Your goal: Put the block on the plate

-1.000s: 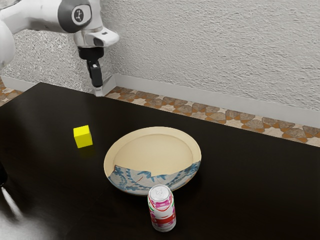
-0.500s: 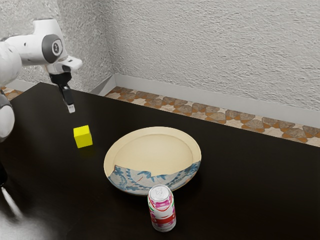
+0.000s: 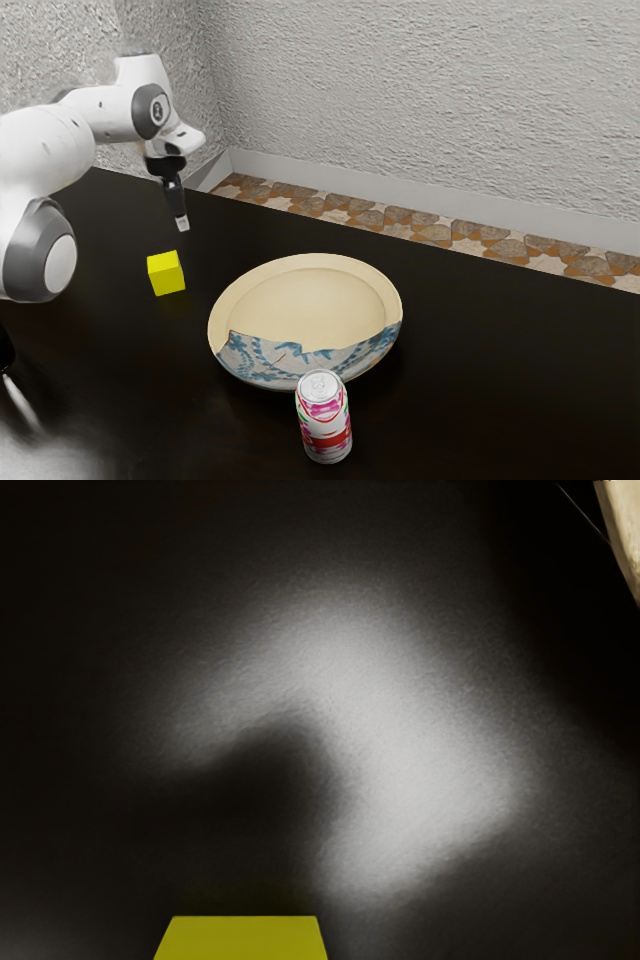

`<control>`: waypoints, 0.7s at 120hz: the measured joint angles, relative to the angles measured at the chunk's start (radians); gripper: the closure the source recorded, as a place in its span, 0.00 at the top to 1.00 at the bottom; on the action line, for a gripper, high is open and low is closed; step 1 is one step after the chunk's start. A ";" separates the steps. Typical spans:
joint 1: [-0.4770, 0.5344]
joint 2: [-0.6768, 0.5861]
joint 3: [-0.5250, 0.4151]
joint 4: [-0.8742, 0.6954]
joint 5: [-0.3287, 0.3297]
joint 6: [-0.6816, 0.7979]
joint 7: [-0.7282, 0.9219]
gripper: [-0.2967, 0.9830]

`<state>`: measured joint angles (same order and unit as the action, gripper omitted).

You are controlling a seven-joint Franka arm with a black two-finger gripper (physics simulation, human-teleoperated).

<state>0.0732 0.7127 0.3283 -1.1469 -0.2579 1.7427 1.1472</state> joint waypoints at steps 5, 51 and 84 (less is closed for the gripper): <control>0.000 -0.001 -0.004 -0.014 0.000 0.007 0.004 0.77; 0.046 -0.026 0.035 -0.124 0.003 0.065 0.121 0.77; 0.044 -0.024 0.027 -0.198 0.002 0.138 0.162 0.77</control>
<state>0.1173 0.6888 0.3549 -1.3446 -0.2560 1.8803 1.3088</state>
